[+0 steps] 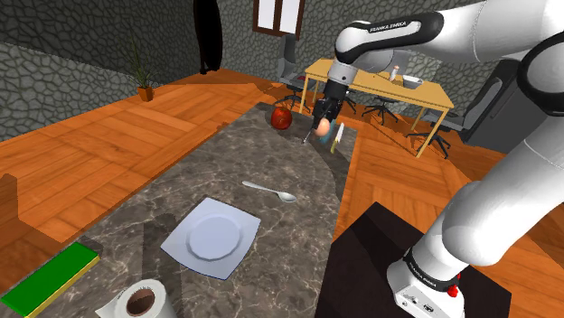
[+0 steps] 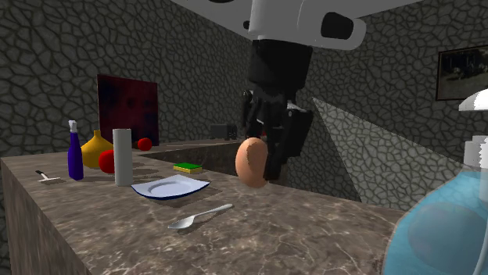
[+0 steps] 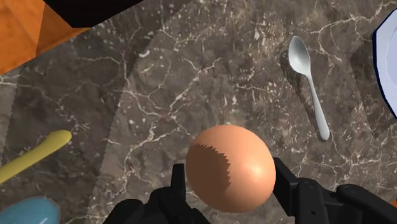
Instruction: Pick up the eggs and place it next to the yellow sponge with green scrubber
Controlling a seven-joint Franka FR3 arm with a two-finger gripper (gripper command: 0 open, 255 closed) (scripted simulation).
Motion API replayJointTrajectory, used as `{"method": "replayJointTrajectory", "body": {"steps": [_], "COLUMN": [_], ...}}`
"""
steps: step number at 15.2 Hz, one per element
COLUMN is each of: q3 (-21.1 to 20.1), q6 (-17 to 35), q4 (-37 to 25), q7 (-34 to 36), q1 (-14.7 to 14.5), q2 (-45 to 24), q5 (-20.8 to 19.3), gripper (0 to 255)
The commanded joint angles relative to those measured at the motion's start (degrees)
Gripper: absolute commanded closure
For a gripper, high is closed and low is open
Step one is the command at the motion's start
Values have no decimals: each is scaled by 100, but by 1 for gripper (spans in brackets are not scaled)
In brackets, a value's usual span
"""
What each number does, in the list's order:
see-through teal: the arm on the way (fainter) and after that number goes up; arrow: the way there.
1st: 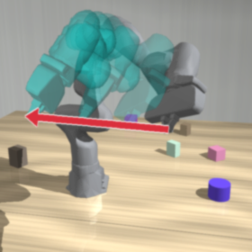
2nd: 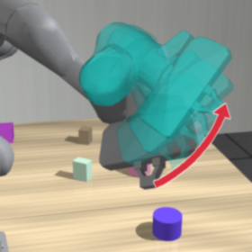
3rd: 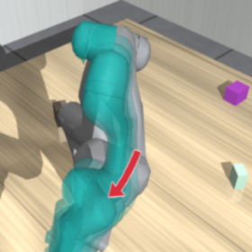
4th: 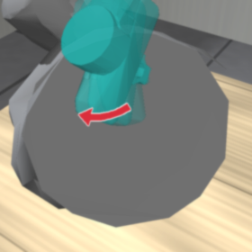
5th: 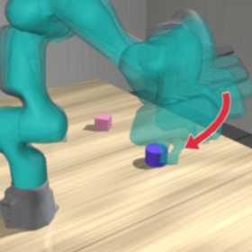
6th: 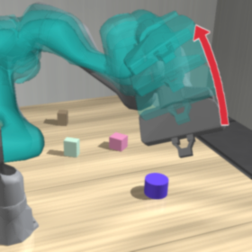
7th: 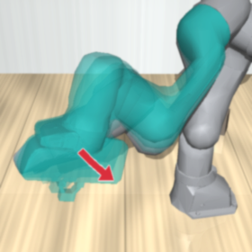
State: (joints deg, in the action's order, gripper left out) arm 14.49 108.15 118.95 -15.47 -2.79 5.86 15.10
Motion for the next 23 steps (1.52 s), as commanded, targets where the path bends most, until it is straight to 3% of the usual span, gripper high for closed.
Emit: {"method": "replayJointTrajectory", "body": {"steps": [1, 12, 23], "q3": [-130, -1069, -2003], "q6": [61, 618, 1110], "q4": [101, 617, 338], "q7": [225, 1682, 3157], "q1": [-104, -800, -1487], "q2": [103, 482, 144], "q5": [13, 217, 353], "gripper": [255, 255, 255]}}
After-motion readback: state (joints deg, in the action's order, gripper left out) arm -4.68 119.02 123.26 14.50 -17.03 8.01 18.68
